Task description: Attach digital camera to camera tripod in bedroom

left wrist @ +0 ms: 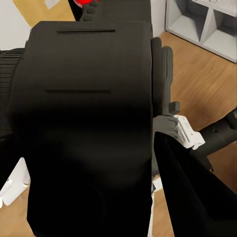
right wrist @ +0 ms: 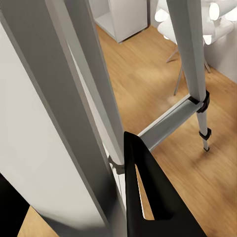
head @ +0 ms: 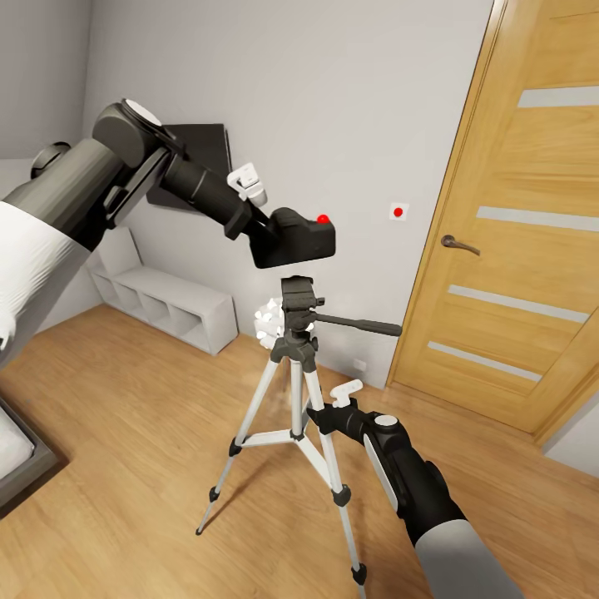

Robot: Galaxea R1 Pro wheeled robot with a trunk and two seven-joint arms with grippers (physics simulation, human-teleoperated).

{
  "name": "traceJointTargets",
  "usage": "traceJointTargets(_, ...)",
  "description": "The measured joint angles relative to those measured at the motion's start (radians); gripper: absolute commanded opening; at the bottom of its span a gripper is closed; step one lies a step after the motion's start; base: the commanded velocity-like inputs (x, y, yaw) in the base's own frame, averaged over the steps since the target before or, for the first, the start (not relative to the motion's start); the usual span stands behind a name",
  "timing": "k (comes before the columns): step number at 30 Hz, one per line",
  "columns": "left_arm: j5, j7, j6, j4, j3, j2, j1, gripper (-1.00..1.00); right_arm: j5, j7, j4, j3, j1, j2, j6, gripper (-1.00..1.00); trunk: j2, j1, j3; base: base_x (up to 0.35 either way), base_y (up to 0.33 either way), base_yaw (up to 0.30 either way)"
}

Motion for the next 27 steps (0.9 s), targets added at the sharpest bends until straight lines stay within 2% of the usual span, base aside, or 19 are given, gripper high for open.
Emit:
traceJointTargets(11,0.026,-0.007,0.001,0.011,-0.002,-0.016,0.000,-1.00,0.000,0.000,0.000,0.000,0.000,0.000,0.000,-1.00,0.000,0.000,0.000,0.000,0.000,0.000)
traceJointTargets(27,0.022,-0.019,0.001,0.011,-0.006,-0.017,0.000,-1.00,0.000,0.000,0.000,0.000,0.000,0.000,0.000,-1.00,0.000,0.000,0.000,0.000,0.000,0.000)
